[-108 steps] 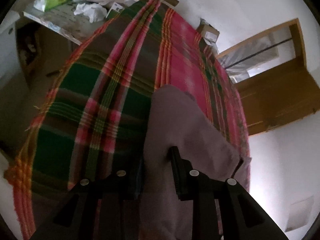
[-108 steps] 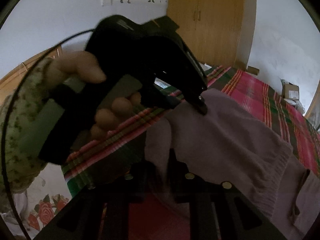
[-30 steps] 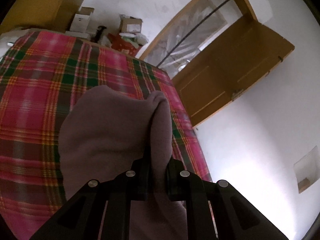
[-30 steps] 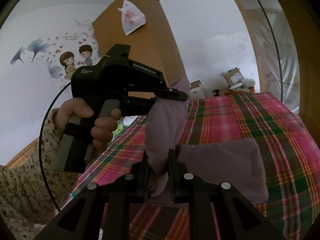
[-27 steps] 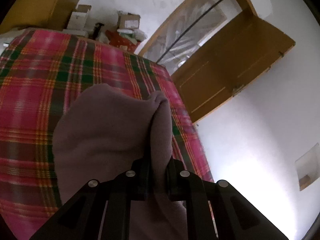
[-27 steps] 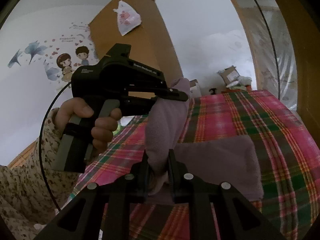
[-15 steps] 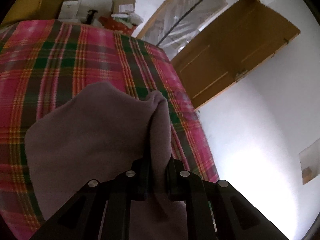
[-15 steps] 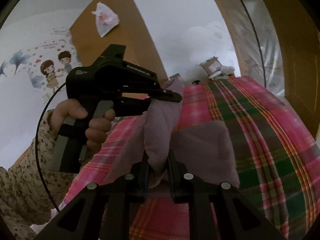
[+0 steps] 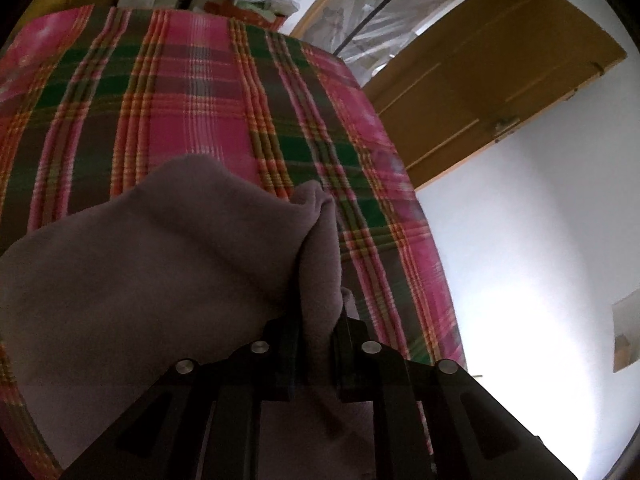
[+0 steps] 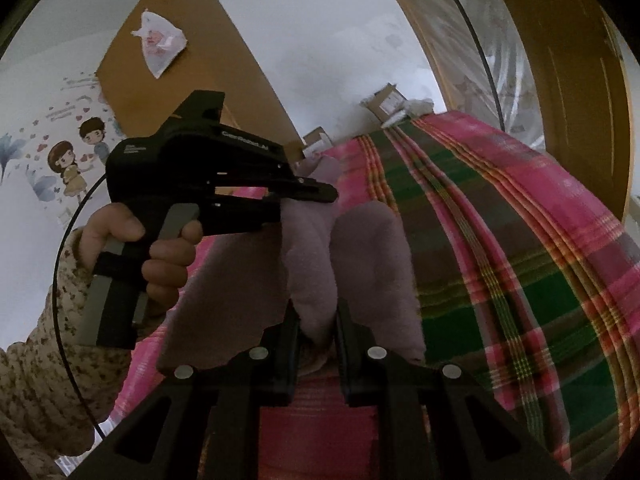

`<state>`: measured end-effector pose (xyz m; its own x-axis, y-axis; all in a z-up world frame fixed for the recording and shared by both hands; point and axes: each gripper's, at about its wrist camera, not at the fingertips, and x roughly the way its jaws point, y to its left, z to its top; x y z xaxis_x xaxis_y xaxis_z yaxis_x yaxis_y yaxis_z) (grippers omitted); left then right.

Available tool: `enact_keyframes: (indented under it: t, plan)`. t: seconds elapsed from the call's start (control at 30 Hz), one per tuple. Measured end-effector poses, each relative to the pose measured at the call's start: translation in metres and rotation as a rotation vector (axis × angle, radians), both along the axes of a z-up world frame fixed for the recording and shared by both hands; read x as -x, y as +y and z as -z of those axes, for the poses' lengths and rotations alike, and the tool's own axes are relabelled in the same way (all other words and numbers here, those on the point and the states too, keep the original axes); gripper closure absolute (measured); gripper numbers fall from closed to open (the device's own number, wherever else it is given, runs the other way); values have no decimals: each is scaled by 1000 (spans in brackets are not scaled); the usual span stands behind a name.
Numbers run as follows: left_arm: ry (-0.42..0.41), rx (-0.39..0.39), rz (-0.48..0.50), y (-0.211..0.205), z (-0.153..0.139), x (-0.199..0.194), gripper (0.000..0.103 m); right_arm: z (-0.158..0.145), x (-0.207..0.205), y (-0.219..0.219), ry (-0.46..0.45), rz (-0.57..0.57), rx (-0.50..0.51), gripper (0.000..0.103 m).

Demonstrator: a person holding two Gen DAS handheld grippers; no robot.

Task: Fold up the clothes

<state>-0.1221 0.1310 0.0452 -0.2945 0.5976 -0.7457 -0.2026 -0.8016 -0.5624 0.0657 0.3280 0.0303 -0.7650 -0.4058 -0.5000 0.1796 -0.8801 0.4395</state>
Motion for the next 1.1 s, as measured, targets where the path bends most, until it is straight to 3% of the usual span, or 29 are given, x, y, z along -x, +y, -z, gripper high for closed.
enact_keyframes:
  t: [0.17,0.4,0.6,0.87,0.97,1.1]
  plan:
    - [-6,-14,20,5,5,5,81,10,2,7,-27,14,15,86]
    - [8,-115,22,-12,0,-2,81,15,2,15,-60,30,49,83]
    - [88,-106,-21,-44,-15,-25,81,11,-5,30,-60,88,96,83]
    - [97,-115,-115,-98,-8,-55,81,-2,5,33,-62,97,87,83]
    - [97,-137,-138,-114,-3,-67,81,-2,17,30,-80,68,75,72]
    - [109,-152,-146,-122,0,-75,80,4,26,21,-127,64,1,71]
